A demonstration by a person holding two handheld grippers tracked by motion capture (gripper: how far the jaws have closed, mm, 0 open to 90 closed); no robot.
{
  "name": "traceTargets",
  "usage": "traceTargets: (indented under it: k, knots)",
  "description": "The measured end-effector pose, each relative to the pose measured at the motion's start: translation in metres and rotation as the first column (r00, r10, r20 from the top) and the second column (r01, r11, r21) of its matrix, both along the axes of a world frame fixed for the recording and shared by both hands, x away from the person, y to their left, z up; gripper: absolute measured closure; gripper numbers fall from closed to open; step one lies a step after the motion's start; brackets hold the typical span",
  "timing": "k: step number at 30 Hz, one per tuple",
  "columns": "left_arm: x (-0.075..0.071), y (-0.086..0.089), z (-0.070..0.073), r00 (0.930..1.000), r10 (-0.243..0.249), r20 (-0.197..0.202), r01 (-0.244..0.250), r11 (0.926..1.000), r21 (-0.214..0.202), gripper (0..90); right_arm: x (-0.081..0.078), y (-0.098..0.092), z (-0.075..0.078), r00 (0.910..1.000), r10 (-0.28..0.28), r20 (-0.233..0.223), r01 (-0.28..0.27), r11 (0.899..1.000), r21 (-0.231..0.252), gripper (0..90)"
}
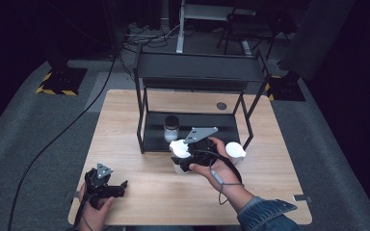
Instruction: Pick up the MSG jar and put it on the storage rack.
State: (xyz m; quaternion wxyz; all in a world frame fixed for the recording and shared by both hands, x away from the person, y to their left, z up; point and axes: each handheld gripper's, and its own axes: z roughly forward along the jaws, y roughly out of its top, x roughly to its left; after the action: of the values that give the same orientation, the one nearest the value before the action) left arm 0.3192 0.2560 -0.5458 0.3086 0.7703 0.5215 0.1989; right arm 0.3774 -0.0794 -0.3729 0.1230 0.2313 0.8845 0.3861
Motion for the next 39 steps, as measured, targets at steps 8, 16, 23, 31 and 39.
traceTargets:
  k: [8, 16, 23, 31, 39]
  knots:
    - [0.000, 0.000, 0.000, 1.0000, 0.000, 0.000, 0.000, 1.0000, 0.000, 0.2, 0.015, 0.001, 0.008, 0.9997, -0.023, 0.012, 0.023, 1.000, 0.000, 30.3]
    - [0.000, 0.000, 0.000, 1.0000, 0.000, 0.000, 0.000, 1.0000, 0.000, 0.2, 0.030, 0.000, 0.009, 0.9989, -0.045, 0.008, 0.045, 0.999, 0.010, 30.3]
    - [0.000, 0.000, 0.000, 1.0000, -0.002, -0.001, 0.002, 1.0000, 0.001, 0.2, 0.042, -0.002, 0.010, 0.9974, -0.072, 0.005, 0.072, 0.997, 0.017, 30.3]
    - [0.000, 0.000, 0.000, 1.0000, -0.001, -0.001, 0.001, 1.0000, 0.001, 0.2, 0.059, -0.007, 0.006, 0.9949, -0.100, 0.017, 0.099, 0.995, 0.024, 30.3]
    - [0.000, 0.000, 0.000, 1.0000, 0.000, 0.000, 0.000, 1.0000, -0.001, 0.2, 0.075, -0.010, 0.002, 0.9917, -0.128, 0.015, 0.127, 0.992, 0.027, 30.3]
